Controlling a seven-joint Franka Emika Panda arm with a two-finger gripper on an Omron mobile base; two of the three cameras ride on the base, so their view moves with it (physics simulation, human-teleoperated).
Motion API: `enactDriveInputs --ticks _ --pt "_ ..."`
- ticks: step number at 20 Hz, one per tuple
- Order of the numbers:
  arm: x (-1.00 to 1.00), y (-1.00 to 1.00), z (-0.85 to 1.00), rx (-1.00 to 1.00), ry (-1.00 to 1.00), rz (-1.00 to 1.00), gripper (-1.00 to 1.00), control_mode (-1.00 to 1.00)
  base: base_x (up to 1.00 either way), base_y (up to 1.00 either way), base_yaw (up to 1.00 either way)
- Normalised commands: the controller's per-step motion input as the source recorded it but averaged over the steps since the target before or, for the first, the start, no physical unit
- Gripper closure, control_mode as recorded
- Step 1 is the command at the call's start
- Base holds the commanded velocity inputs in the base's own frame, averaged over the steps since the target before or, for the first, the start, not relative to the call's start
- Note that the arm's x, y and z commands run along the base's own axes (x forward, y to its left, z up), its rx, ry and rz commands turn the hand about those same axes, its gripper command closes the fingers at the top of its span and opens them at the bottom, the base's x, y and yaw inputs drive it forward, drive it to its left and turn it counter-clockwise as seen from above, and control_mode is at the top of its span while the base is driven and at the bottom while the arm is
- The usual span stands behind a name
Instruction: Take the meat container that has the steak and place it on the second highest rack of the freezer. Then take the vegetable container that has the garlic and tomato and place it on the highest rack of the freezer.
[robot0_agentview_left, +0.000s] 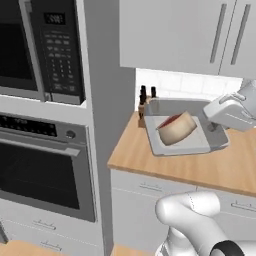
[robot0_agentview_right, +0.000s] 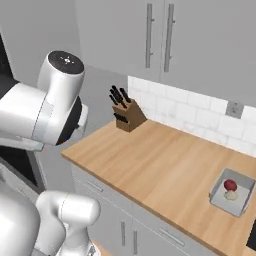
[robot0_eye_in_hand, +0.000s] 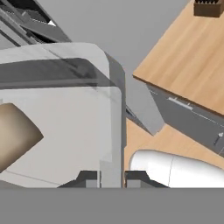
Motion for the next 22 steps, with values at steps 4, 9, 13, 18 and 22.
enactDriveInputs --ticks 4,9,13,18,22 --pt "0.00 0.00 0.00 0.00 0.00 0.00 1.00 1.00 -0.20 0.24 0.38" --pt "0.00 0.00 0.00 0.00 0.00 0.00 1.00 1.00 -0.08 0.69 0.46" --pt "0.00 0.00 0.00 0.00 0.00 0.00 1.00 1.00 -0.11 0.96 0.54" --pt "0.00 0.00 0.00 0.00 0.00 0.00 1.00 1.00 0.00 0.89 0.50" --pt "0.00 0.00 0.00 0.00 0.00 0.00 1.00 1.00 0.16 0.71 0.53"
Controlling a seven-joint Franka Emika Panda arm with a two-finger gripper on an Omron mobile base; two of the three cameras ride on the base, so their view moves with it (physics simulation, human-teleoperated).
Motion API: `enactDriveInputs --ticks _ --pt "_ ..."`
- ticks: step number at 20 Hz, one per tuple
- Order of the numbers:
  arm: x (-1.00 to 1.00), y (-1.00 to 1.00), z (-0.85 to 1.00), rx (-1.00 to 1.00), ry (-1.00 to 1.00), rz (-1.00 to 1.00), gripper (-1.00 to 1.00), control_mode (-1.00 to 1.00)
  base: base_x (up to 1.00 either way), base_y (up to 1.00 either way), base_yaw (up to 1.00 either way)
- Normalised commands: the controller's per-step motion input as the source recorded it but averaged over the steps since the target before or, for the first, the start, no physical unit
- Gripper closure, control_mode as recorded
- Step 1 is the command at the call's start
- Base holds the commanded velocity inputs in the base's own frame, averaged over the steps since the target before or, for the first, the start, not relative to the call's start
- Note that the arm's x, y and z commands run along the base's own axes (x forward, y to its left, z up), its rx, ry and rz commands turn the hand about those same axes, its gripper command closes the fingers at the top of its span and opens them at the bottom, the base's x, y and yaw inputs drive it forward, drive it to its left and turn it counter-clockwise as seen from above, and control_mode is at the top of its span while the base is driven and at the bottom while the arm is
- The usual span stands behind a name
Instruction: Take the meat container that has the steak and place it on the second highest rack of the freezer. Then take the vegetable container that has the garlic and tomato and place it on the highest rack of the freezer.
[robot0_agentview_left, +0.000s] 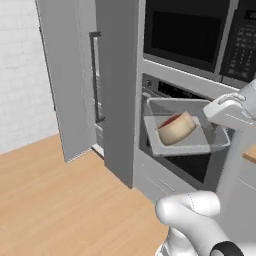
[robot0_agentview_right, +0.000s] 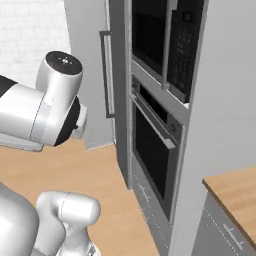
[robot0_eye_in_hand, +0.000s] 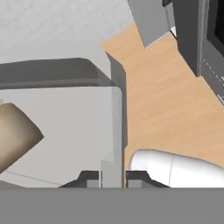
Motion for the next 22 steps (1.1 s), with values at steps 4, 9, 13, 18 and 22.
enactDriveInputs --ticks 4,9,13,18,22 --pt "0.00 0.00 0.00 0.00 0.00 0.00 1.00 1.00 0.79 0.44 0.39" --pt "0.00 0.00 0.00 0.00 0.00 0.00 1.00 1.00 1.00 0.40 0.11" --pt "0.00 0.00 0.00 0.00 0.00 0.00 1.00 1.00 1.00 0.62 -0.19" --pt "0.00 0.00 0.00 0.00 0.00 0.00 1.00 1.00 0.76 0.63 -0.51" --pt "0.00 0.00 0.00 0.00 0.00 0.00 1.00 1.00 0.19 0.78 -0.71"
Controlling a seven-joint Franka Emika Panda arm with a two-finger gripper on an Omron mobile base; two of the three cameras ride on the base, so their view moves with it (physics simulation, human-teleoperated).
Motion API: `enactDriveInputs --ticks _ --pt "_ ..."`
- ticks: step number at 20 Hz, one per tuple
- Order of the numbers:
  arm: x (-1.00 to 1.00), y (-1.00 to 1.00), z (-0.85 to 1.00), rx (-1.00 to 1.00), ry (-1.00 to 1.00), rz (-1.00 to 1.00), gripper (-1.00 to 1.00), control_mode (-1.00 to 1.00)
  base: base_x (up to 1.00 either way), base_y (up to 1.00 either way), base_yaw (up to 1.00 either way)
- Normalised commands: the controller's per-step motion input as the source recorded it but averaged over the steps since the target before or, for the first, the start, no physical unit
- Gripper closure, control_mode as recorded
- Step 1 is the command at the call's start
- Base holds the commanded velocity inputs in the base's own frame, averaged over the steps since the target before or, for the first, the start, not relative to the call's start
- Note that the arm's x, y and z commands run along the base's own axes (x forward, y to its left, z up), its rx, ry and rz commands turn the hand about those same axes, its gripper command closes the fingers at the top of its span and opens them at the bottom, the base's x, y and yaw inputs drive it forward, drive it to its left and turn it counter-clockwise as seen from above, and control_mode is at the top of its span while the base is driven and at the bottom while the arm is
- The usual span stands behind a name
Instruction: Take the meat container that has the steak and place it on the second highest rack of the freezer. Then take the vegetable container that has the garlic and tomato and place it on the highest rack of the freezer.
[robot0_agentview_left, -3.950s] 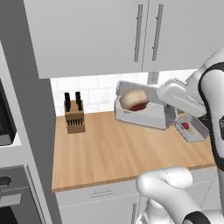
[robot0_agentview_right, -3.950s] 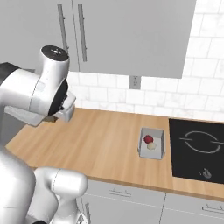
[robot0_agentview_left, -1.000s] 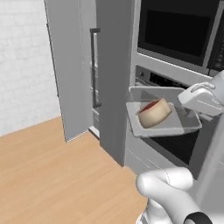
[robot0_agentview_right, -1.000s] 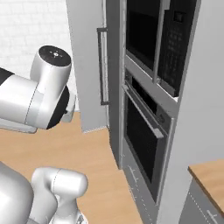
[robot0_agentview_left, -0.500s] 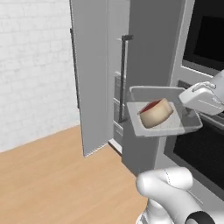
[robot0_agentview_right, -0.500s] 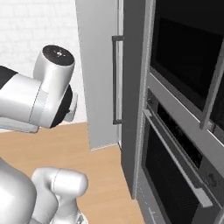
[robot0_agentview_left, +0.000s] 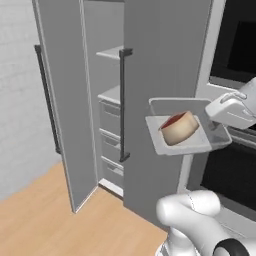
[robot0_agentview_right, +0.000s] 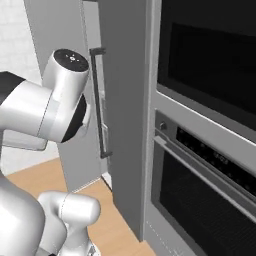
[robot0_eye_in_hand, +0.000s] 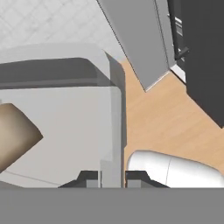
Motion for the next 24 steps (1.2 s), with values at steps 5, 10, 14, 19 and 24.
enactDriveInputs --ticks 5,10,14,19,24 --pt "0.00 0.00 0.00 0.00 0.00 0.00 1.00 1.00 0.00 0.78 -0.71" --pt "0.00 0.00 0.00 0.00 0.00 0.00 1.00 1.00 0.00 0.88 -0.66" --pt "0.00 0.00 0.00 0.00 0.00 0.00 1.00 1.00 0.11 0.88 -0.45" --pt "0.00 0.00 0.00 0.00 0.00 0.00 1.00 1.00 0.30 0.70 -0.37" --pt "0.00 0.00 0.00 0.00 0.00 0.00 1.00 1.00 0.33 0.66 -0.28"
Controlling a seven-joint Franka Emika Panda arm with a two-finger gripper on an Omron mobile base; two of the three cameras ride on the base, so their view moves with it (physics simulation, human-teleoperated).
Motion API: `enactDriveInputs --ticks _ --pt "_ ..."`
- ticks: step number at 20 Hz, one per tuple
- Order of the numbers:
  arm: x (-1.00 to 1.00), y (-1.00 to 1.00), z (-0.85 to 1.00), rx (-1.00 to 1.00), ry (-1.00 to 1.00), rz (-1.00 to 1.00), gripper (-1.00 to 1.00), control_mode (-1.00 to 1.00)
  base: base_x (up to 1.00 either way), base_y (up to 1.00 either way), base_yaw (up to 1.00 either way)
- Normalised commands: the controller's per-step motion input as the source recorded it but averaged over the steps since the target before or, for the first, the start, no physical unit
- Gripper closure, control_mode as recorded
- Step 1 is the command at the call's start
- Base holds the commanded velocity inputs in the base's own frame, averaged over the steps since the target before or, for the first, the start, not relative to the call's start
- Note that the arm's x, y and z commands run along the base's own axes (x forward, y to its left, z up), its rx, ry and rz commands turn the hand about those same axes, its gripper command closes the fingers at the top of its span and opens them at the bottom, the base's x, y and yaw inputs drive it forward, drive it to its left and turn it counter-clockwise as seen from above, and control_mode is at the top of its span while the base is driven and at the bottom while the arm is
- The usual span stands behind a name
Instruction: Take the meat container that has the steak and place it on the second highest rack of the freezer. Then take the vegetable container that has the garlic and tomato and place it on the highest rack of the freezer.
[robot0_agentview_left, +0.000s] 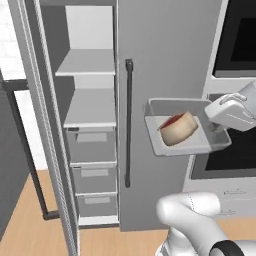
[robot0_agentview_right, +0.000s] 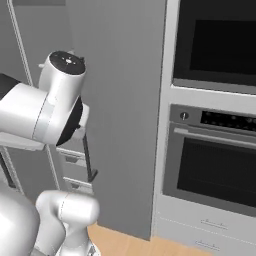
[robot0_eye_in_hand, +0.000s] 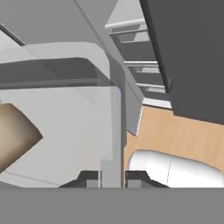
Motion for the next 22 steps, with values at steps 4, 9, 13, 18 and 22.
enactDriveInputs --ticks 4,9,13,18,22 --pt "0.00 0.00 0.00 0.00 0.00 0.00 1.00 1.00 0.69 0.36 -0.17" --pt "0.00 0.00 0.00 0.00 0.00 0.00 1.00 1.00 0.70 0.27 -0.10" --pt "0.00 0.00 0.00 0.00 0.00 0.00 1.00 1.00 -0.13 0.56 -0.03" --pt "0.00 0.00 0.00 0.00 0.00 0.00 1.00 1.00 -0.16 0.20 -0.05" --pt "0.00 0.00 0.00 0.00 0.00 0.00 1.00 1.00 0.14 0.11 -0.13"
